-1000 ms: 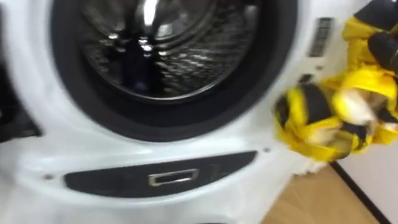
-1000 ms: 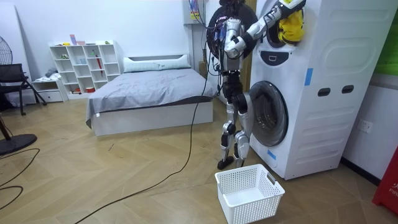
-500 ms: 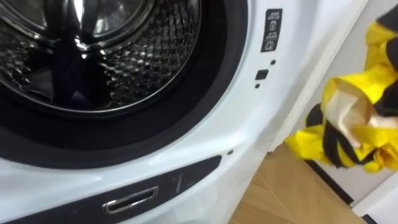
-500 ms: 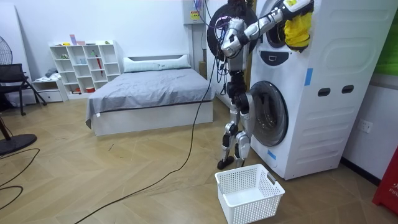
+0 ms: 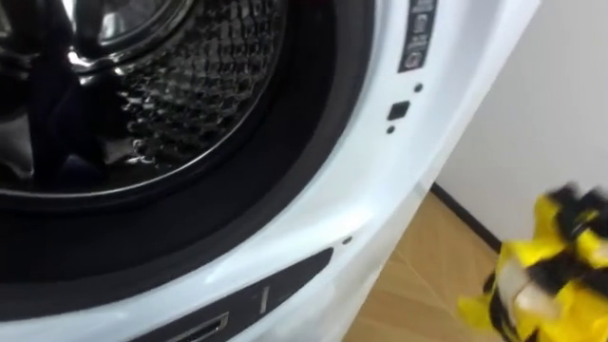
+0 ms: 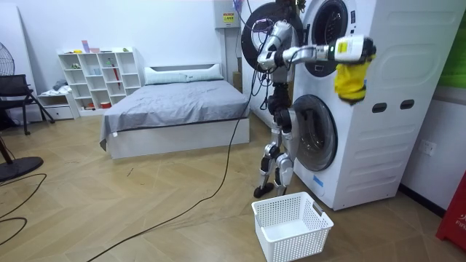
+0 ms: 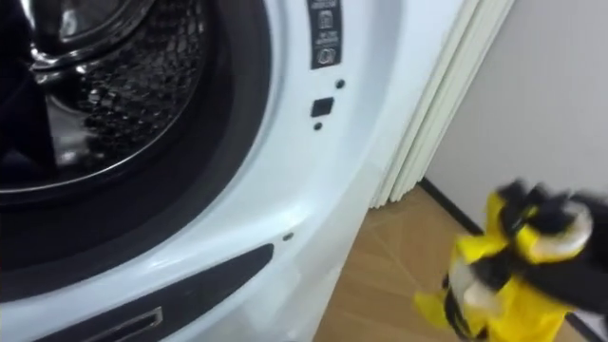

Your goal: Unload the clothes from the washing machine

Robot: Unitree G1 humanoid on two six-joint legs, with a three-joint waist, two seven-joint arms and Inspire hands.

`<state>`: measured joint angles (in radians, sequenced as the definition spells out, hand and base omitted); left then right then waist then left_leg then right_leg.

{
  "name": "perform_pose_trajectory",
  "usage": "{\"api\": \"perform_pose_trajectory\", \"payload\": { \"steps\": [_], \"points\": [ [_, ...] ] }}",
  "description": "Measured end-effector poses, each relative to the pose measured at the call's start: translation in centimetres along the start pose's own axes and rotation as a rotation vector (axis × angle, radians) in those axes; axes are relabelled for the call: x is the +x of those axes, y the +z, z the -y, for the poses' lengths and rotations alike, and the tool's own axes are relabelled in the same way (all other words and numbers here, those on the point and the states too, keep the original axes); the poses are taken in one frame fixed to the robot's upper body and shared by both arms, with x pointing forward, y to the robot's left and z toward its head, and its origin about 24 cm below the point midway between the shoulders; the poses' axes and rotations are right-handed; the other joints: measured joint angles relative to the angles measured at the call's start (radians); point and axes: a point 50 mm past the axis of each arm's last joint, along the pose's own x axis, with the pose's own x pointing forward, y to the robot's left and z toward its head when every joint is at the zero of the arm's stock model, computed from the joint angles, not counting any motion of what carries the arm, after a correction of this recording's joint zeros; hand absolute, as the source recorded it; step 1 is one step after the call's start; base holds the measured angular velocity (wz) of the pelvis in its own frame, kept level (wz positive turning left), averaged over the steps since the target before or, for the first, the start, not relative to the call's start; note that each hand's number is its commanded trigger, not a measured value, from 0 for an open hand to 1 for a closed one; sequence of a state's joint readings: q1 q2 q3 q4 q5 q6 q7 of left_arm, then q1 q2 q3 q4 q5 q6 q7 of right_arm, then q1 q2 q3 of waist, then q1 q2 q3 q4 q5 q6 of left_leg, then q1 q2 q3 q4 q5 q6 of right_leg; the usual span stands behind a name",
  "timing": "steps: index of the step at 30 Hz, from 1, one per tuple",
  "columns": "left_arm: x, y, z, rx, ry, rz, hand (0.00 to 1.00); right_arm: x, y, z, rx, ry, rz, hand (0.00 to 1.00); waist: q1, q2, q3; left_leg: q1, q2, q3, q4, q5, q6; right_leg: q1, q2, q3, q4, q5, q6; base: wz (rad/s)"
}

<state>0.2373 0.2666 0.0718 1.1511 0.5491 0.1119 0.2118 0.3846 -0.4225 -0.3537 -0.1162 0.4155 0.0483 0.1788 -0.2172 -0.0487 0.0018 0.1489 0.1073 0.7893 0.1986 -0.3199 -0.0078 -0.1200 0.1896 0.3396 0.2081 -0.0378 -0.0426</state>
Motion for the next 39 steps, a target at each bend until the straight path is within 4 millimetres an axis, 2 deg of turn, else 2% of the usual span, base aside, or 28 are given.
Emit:
{"api": "perform_pose_trajectory", "payload": {
  "steps": [1,2,3,4,6,9,11,14,16,18,19,20,22,23,30,31,39],
  "points": [
    [0.0,0.2,0.0,0.006,-0.007,0.006,0.0,0.0,-1.2,-0.4,0.022,0.012,-0.051,1.0,0.0,0.013,0.0023,-0.008,-0.002,0.0,0.002,-0.001,0.002,-0.01,0.001,0.004,0.005,0.0,0.0,-0.15],
    [0.0,0.5,0.0,0.005,-0.011,0.01,0.0,-0.1,-2.3,-0.8,0.043,0.016,-0.088,1.0,0.0,0.024,0.0005,-0.024,-0.003,0.0,0.006,-0.003,0.005,-0.03,0.001,0.005,0.014,0.0,0.0,-0.14],
    [0.0,0.6,0.1,0.007,-0.015,0.01,0.0,-0.1,-2.7,-1.1,0.05,0.022,-0.103,1.0,-0.001,0.028,0.0004,-0.031,-0.005,-0.001,0.007,-0.003,0.005,-0.039,0.0,0.004,0.017,0.0,0.0,-0.17],
    [0.1,0.8,0.1,0.004,-0.02,0.014,0.0,0.0,-3.5,-1.4,0.059,0.042,-0.135,1.0,0.0,0.037,0.0042,-0.04,-0.009,-0.008,0.006,-0.003,0.007,-0.048,0.0,0.008,0.018,0.001,0.001,-0.12],
    [0.1,1.1,0.1,0.001,-0.026,0.018,0.0,-0.3,-5.2,-1.7,0.079,0.041,-0.207,1.0,0.001,0.044,0.0037,-0.052,-0.011,-0.01,0.006,-0.001,0.01,-0.063,0.0,0.006,0.024,0.001,0.001,-0.07],
    [0.1,1.6,0.0,0.0,-0.026,0.027,0.0,0.1,-7.5,-2.4,0.115,0.03,-0.293,1.0,-0.001,0.059,0.0118,-0.082,-0.016,-0.001,0.008,0.001,0.014,-0.1,-0.001,0.014,0.035,0.003,0.005,-0.1],
    [0.1,2.6,0.1,0.022,-0.03,0.056,0.0,0.7,-8.8,-2.4,0.127,-0.009,-0.331,1.0,-0.003,0.083,0.0187,-0.111,-0.023,-0.001,0.008,0.005,0.023,-0.134,-0.005,0.013,0.04,0.005,0.009,0.0],
    [0.1,3.3,0.2,0.031,-0.037,0.08,0.0,1.1,-10.0,-2.6,0.145,-0.057,-0.368,1.0,-0.001,0.11,0.0187,-0.147,-0.03,-0.013,0.008,0.009,0.032,-0.171,-0.012,0.009,0.049,0.006,0.011,0.02],
    [0.1,4.1,0.3,0.048,-0.038,0.112,0.0,1.4,-10.6,-3.1,0.135,-0.066,-0.384,1.0,-0.001,0.141,0.0155,-0.192,-0.043,-0.058,0.008,0.015,0.045,-0.213,-0.017,0.004,0.055,0.008,0.014,0.07],
    [0.0,4.7,0.4,0.041,-0.04,0.124,0.0,2.1,-10.6,-3.4,0.121,-0.063,-0.385,1.0,-0.001,0.162,0.0171,-0.218,-0.051,-0.068,0.007,0.019,0.052,-0.247,-0.017,0.004,0.07,0.006,0.017,0.0],
    [0.0,5.1,0.4,0.029,-0.044,0.132,0.0,2.5,-10.6,-3.4,0.119,-0.075,-0.383,1.0,-0.001,0.179,0.0154,-0.235,-0.053,-0.071,0.008,0.022,0.057,-0.264,-0.023,-0.001,0.073,0.006,0.018,0.09],
    [0.0,5.6,0.2,0.016,-0.037,0.141,0.0,2.7,-10.8,-3.4,0.12,-0.091,-0.386,1.0,-0.001,0.194,0.0178,-0.246,-0.056,-0.08,0.007,0.025,0.06,-0.274,-0.028,-0.01,0.078,0.005,0.019,0.14],
    [0.1,6.2,-0.3,0.003,-0.011,0.153,0.0,3.1,-11.1,-3.3,0.121,-0.112,-0.4,1.0,-0.002,0.208,0.0154,-0.263,-0.065,-0.09,0.001,0.033,0.064,-0.296,-0.032,-0.011,0.088,-0.001,0.023,0.16],
    [0.1,6.4,-0.3,-0.007,-0.011,0.158,0.0,3.3,-11.1,-3.3,0.124,-0.117,-0.406,1.0,-0.004,0.214,0.0167,-0.271,-0.069,-0.09,-0.003,0.037,0.065,-0.307,-0.031,-0.01,0.09,-0.002,0.024,0.08],
    [0.0,7.1,-0.3,-0.078,0.003,0.16,0.0,3.6,-11.3,-2.8,0.111,-0.174,-0.402,1.0,-0.011,0.227,0.0189,-0.329,-0.09,-0.1,-0.002,0.048,0.078,-0.388,-0.041,-0.008,0.141,-0.01,0.03,-0.01],
    [0.0,7.3,-0.3,-0.094,-0.001,0.163,0.0,3.7,-11.3,-2.7,0.108,-0.186,-0.405,1.0,-0.02,0.234,0.023,-0.335,-0.091,-0.104,-0.002,0.051,0.083,-0.394,-0.045,-0.017,0.144,-0.011,0.03,0.13],
    [-0.1,8.5,-0.8,-0.14,0.034,0.185,0.0,4.8,-10.5,-2.9,0.097,-0.225,-0.358,1.0,-0.023,0.242,0.0262,-0.393,-0.115,-0.109,-0.001,0.064,0.097,-0.476,-0.066,-0.04,0.196,-0.024,0.033,0.05]
  ]
}}
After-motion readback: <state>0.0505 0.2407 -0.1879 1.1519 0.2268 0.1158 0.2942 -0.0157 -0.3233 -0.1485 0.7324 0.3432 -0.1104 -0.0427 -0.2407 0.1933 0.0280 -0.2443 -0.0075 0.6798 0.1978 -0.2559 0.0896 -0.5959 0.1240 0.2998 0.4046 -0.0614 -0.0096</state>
